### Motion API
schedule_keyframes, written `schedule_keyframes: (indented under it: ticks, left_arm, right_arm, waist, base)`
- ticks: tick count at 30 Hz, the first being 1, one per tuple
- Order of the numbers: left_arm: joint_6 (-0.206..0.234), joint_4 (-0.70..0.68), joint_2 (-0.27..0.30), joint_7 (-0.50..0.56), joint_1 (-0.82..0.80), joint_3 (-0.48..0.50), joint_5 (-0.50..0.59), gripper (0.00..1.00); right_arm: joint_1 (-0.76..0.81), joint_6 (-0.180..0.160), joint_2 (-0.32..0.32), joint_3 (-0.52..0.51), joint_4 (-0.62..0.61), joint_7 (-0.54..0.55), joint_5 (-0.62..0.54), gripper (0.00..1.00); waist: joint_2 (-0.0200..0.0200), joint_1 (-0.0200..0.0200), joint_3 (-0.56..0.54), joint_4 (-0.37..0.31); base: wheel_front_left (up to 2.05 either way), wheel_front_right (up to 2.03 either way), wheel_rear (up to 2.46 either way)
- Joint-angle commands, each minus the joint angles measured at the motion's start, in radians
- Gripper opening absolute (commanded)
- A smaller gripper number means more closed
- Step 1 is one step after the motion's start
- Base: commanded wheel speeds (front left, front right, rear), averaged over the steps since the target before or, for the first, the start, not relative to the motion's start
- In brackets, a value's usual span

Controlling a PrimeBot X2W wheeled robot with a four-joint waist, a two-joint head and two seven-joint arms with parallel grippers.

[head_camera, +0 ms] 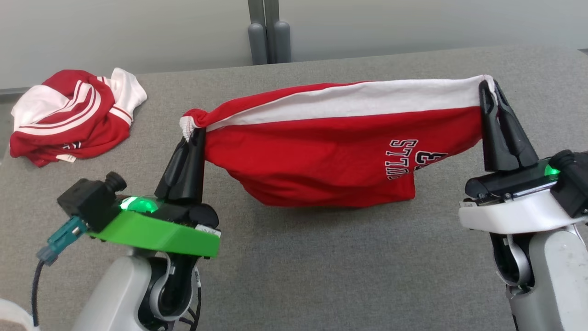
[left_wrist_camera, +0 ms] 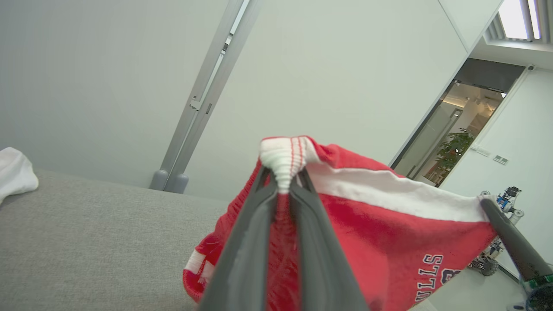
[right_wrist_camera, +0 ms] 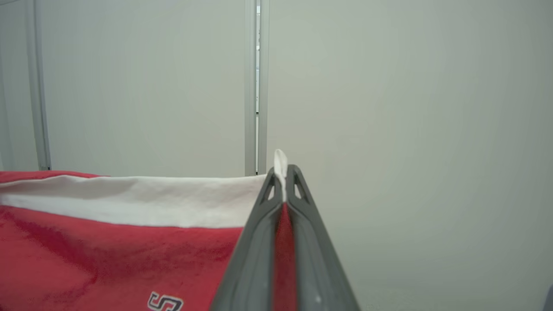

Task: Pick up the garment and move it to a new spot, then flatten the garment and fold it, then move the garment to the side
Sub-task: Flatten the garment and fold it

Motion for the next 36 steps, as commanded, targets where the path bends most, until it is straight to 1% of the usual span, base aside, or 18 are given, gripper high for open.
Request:
schedule_keyframes:
  ticks: [1,5,10,13,15,16,19,21,23,26,28,32,34,36]
  left_arm:
    - [0.016,-0.048,0.012,-0.007,0.027,0.008,0.006,0.00]
    - [0.065,-0.209,0.044,0.001,0.070,0.022,0.037,0.00]
    - [0.112,-0.356,0.077,0.044,0.068,0.029,0.060,0.00]
    - [0.125,-0.371,0.092,0.077,0.031,0.034,0.062,0.00]
    - [0.116,-0.342,0.078,0.100,0.002,0.038,0.025,0.00]
    - [0.113,-0.324,0.076,0.107,-0.012,0.043,0.017,0.00]
    - [0.093,-0.191,0.066,0.145,-0.118,0.067,-0.033,0.00]
    - [0.084,-0.090,0.066,0.160,-0.213,0.081,-0.027,0.00]
    - [0.076,0.024,0.052,0.180,-0.314,0.089,-0.037,0.00]
    - [0.065,0.190,0.042,0.198,-0.503,0.097,-0.018,0.00]
    - [0.053,0.287,0.030,0.186,-0.624,0.107,-0.003,0.00]
    - [0.032,0.434,-0.003,0.109,-0.829,0.141,0.013,0.00]
    - [0.012,0.492,-0.021,0.081,-0.878,0.145,0.010,0.00]
    - [-0.014,0.546,-0.036,0.056,-0.886,0.149,-0.005,0.00]
  right_arm:
    - [0.017,0.000,0.001,-0.011,-0.034,-0.001,-0.006,0.00]
    - [0.035,0.000,0.005,-0.040,-0.148,0.009,-0.012,0.00]
    - [0.037,0.000,0.002,-0.068,-0.253,0.040,-0.012,0.00]
    - [0.013,0.000,-0.005,-0.071,-0.264,0.064,-0.003,0.00]
    - [-0.014,0.000,0.000,-0.055,-0.233,0.081,0.029,0.00]
    - [-0.026,0.000,-0.003,-0.049,-0.216,0.088,0.038,0.00]
    - [-0.131,0.000,-0.034,-0.006,-0.081,0.106,0.065,0.00]
    - [-0.223,0.000,-0.046,0.020,0.016,0.100,0.071,0.00]
    - [-0.335,0.000,-0.050,0.041,0.126,0.085,0.077,0.00]
    - [-0.535,0.000,-0.037,0.078,0.300,0.055,0.074,0.00]
    - [-0.662,0.000,-0.030,0.091,0.402,0.028,0.051,0.00]
    - [-0.869,-0.001,0.006,0.061,0.553,-0.037,0.020,0.00]
    - [-0.920,-0.001,0.026,0.043,0.600,-0.055,0.005,0.00]
    - [-0.927,-0.001,0.043,0.039,0.635,-0.064,0.002,0.00]
  waist:
    - [0.0000,0.0000,-0.013,-0.003]
    - [0.0000,0.0000,-0.021,-0.006]
    - [0.0000,0.0000,-0.017,-0.012]
    - [0.0000,0.0000,-0.001,-0.014]
    - [0.0000,0.0000,0.018,-0.015]
    - [0.0000,0.0000,0.025,-0.016]
    - [0.0000,0.0000,0.068,-0.024]
    - [0.0000,0.0000,0.100,-0.031]
    - [0.0000,0.0000,0.130,-0.042]
    - [0.0000,0.0000,0.174,-0.069]
    - [0.0000,0.0000,0.194,-0.086]
    - [0.0000,0.0000,0.243,-0.114]
    - [0.0000,0.0000,0.266,-0.121]
    - [0.0000,0.0000,0.286,-0.124]
  base:
    - [0.00,0.00,0.00]
    - [0.00,0.00,0.00]
    - [0.00,0.00,0.00]
    - [0.00,0.00,0.00]
    - [0.00,0.00,0.00]
    - [0.00,0.00,0.00]
    - [0.00,0.00,0.00]
    - [0.00,0.00,0.00]
    - [0.00,0.00,0.00]
    - [0.00,0.00,0.00]
    - [0.00,0.00,0.00]
    - [0.00,0.00,0.00]
    - [0.00,0.00,0.00]
    - [0.00,0.00,0.00]
